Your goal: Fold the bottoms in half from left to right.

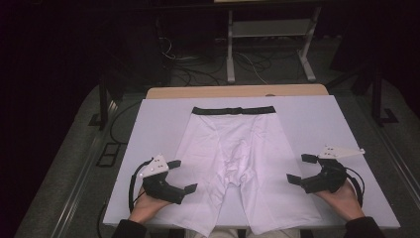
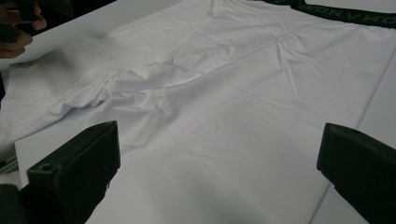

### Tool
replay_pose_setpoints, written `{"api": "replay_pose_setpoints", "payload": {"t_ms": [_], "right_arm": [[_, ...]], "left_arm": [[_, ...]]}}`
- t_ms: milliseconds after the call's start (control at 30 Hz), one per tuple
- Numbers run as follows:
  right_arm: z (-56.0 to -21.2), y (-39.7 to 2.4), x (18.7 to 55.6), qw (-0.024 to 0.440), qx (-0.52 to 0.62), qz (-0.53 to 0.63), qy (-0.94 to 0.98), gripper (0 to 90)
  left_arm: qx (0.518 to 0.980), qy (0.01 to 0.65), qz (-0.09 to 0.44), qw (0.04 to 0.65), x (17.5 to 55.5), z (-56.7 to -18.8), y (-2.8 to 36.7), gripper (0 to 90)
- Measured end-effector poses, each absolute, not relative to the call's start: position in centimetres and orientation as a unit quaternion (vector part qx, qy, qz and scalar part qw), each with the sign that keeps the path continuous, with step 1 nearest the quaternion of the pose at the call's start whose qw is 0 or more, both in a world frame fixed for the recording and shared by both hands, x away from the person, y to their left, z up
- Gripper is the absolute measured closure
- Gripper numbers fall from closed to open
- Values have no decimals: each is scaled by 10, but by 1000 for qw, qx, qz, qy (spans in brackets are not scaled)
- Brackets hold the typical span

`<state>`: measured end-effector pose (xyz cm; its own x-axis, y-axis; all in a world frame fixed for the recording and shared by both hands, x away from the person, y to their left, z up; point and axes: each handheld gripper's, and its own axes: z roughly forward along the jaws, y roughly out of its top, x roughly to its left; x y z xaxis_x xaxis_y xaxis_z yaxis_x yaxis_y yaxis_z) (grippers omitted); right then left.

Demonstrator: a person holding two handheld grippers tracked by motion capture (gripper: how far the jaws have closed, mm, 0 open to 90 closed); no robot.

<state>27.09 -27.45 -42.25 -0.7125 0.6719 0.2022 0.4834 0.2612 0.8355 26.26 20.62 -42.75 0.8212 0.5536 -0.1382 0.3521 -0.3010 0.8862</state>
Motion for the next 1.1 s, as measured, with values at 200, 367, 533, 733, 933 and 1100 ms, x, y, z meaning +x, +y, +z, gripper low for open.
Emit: {"api": "replay_pose_setpoints", "payload": {"t_ms": [200,367,533,733,933,1100], "right_arm": [[-419,-274,272,101,368,488,785,0],[-415,-272,274,103,369,486,786,0],[-410,-271,277,100,372,488,783,0],[-400,-269,282,104,367,495,781,0],[-387,-262,292,109,358,501,781,0],[-379,-257,298,112,350,502,783,0]], "left_arm": [[802,283,96,517,262,-428,206,0],[803,284,95,515,261,-428,205,0],[803,284,95,515,261,-428,205,0],[801,286,95,517,261,-428,206,0],[801,287,95,517,261,-428,206,0],[798,289,95,520,260,-428,207,0]]}}
